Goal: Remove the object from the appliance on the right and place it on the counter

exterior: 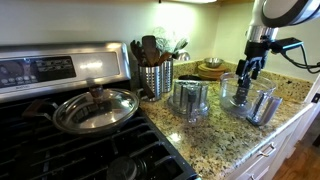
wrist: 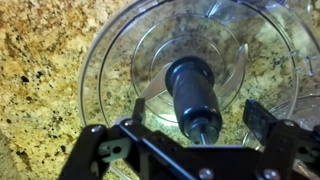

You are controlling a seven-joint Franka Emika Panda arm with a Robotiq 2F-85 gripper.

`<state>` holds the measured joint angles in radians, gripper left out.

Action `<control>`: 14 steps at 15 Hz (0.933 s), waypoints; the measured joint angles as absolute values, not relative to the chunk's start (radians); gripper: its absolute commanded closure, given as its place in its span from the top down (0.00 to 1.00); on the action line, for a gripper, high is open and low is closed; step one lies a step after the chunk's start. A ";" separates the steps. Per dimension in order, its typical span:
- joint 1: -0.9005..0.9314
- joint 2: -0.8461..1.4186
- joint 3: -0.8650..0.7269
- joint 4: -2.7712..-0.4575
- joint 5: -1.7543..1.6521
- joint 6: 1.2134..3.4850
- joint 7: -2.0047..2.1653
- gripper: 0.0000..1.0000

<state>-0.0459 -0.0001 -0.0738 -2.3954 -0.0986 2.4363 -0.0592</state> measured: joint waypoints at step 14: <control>-0.058 0.017 -0.081 -2.395 -0.011 2.475 -0.059 0.50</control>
<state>-0.0576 0.0166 -0.0809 -2.3953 -0.0112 2.4749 -0.0589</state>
